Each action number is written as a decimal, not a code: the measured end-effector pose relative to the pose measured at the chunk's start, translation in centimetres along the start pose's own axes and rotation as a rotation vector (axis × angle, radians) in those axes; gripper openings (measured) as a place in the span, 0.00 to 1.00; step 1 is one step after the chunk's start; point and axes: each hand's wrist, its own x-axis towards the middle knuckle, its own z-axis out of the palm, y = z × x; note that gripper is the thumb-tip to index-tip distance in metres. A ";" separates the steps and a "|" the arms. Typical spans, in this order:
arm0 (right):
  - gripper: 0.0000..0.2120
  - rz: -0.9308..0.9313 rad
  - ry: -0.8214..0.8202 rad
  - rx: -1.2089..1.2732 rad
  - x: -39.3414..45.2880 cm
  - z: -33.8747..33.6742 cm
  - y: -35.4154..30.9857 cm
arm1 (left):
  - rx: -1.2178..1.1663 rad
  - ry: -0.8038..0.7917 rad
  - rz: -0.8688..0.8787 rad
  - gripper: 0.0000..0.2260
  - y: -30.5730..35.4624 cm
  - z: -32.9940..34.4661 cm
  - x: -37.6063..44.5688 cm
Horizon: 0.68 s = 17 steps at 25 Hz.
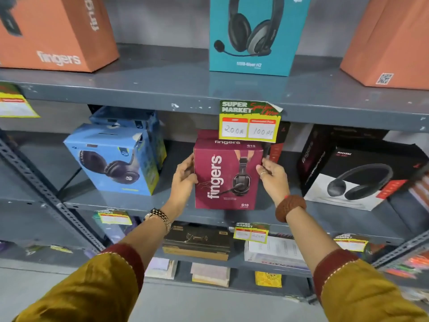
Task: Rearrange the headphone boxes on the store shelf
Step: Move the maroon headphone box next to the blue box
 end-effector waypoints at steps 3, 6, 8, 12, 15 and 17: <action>0.16 -0.074 -0.025 -0.001 -1.7 1.8 -2.2 | -0.046 0.050 0.043 0.29 1.1 -3.3 -1.2; 0.19 -0.067 -0.026 0.006 -1.9 4.3 -3.5 | -0.073 0.068 0.048 0.26 1.5 -7.1 -1.9; 0.20 -0.078 -0.046 0.005 -1.9 5.8 -4.1 | -0.069 0.053 0.046 0.26 1.8 -9.1 -2.3; 0.19 -0.068 -0.091 0.002 -1.6 9.4 -4.4 | -0.002 -0.026 0.025 0.24 2.3 -12.3 -2.9; 0.19 -0.055 -0.137 0.003 -1.2 11.5 -4.3 | 0.054 -0.031 -0.025 0.25 2.6 -13.3 -2.9; 0.21 -0.035 -0.151 0.002 -0.6 12.4 -4.0 | 0.088 -0.046 -0.027 0.26 2.6 -13.6 -2.6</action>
